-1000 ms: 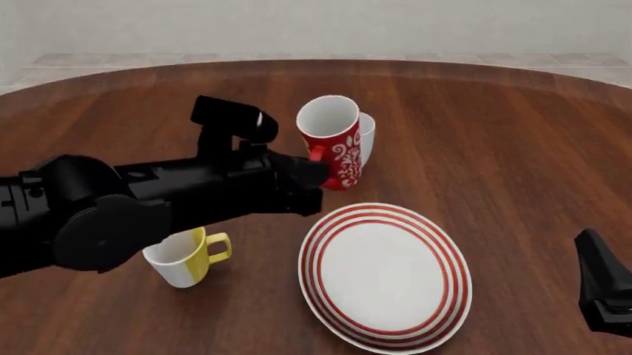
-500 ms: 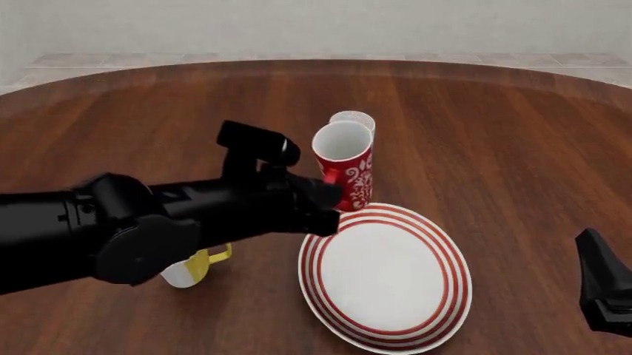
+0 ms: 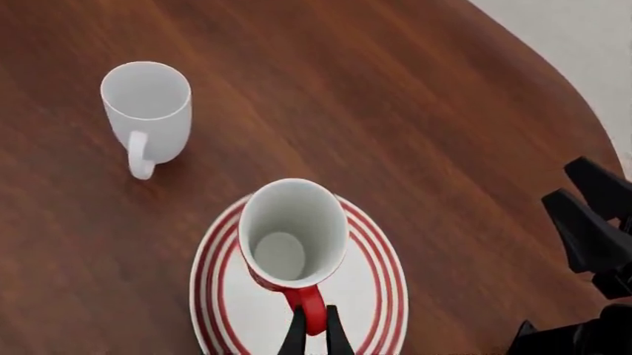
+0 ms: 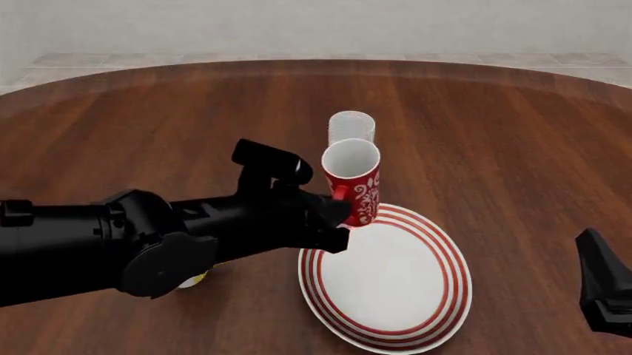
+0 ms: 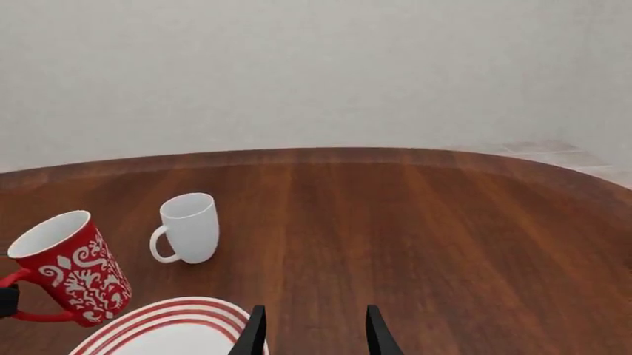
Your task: Pick up the red mug and put it on the plate
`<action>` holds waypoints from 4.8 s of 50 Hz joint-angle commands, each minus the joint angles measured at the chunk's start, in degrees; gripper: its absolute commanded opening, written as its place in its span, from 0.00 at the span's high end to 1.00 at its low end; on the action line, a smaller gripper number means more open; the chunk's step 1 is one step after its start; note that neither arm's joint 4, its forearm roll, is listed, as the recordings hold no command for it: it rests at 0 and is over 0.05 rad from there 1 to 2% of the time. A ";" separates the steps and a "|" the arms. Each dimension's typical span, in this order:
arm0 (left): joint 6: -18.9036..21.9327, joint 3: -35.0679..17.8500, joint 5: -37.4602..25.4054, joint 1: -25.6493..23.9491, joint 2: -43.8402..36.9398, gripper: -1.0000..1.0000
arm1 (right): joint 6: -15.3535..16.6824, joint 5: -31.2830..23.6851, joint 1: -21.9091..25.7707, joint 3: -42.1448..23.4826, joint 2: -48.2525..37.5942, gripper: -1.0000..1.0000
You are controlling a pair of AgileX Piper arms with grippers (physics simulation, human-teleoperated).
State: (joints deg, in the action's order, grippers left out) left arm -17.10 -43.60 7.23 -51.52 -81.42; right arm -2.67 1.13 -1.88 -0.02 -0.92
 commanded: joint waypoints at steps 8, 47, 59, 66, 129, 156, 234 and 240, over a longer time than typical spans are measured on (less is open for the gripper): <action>0.01 0.14 1.92 -1.21 -2.65 1.00 | -0.31 0.11 -0.12 0.01 -0.10 0.00; -0.62 0.24 3.12 -2.81 -6.59 1.00 | -0.42 -0.14 -0.11 0.01 0.34 0.00; -0.57 0.27 3.45 -3.61 -6.97 1.00 | -0.65 -0.30 -0.15 0.01 0.62 0.00; 0.15 0.51 3.96 -4.33 -7.60 1.00 | -0.84 -0.29 -0.27 0.01 0.69 0.00; 0.42 0.99 6.15 -6.83 -11.46 1.00 | -1.40 -0.28 -0.38 0.01 0.82 0.00; 1.37 2.06 8.15 -7.49 -13.69 1.00 | -1.21 -0.35 -0.28 0.01 0.81 0.00; 4.56 3.05 8.16 -8.50 -10.79 0.00 | -1.24 -0.53 -0.22 0.01 0.66 0.00; 4.26 3.16 5.52 -8.92 -6.31 0.00 | -1.12 -0.55 -0.18 0.01 0.67 0.00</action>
State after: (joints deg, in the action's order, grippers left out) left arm -12.59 -40.63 15.13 -59.84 -91.97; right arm -3.90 0.75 -2.12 -0.03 -0.39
